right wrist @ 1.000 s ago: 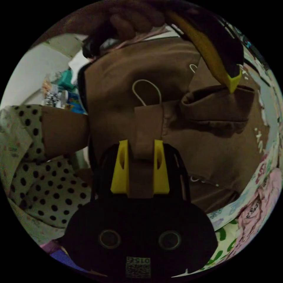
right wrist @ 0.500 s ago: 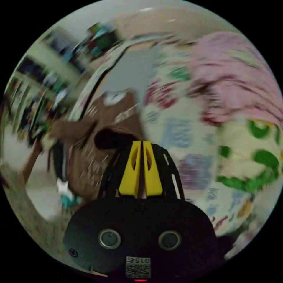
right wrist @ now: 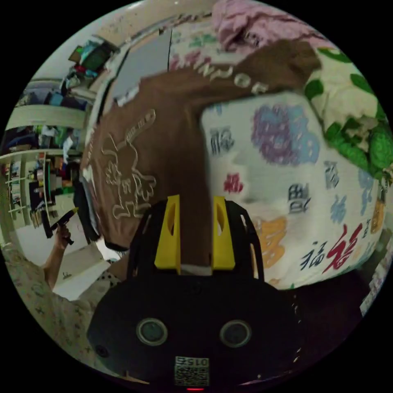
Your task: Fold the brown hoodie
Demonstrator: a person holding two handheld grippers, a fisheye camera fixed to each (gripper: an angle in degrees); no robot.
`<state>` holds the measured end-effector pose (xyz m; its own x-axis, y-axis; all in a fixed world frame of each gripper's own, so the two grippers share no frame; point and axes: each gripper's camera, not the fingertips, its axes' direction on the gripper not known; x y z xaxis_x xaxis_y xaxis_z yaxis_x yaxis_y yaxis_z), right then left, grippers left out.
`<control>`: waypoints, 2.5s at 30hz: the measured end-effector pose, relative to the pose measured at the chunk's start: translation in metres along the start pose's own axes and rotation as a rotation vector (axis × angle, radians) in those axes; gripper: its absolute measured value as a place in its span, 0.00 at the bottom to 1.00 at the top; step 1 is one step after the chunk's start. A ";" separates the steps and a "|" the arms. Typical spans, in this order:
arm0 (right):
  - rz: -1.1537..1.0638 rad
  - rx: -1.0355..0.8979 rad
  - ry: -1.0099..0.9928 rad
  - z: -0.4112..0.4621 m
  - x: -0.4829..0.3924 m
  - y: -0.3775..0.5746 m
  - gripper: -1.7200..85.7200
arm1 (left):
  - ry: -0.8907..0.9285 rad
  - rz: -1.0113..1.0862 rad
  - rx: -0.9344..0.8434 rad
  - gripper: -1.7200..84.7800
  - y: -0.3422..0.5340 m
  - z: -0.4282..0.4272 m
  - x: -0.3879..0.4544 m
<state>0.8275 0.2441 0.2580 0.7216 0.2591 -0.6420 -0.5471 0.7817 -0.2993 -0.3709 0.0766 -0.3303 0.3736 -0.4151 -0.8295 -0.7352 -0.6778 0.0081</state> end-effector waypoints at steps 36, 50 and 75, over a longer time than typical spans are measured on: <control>-0.159 -0.480 0.307 0.091 0.129 0.135 0.05 | -0.346 -0.024 -0.464 0.03 0.068 0.016 0.192; -0.196 -0.468 0.498 0.129 0.156 0.158 0.07 | -0.415 0.017 -0.630 0.03 0.006 0.039 0.259; -0.170 -0.488 0.612 0.129 0.188 0.172 0.05 | -0.393 -0.137 -0.785 0.03 -0.047 0.012 0.279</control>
<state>0.9239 0.5006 0.1771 0.5282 -0.3091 -0.7908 -0.6767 0.4094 -0.6120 -0.2385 0.0002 -0.5685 0.1028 -0.1596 -0.9818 -0.0449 -0.9868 0.1557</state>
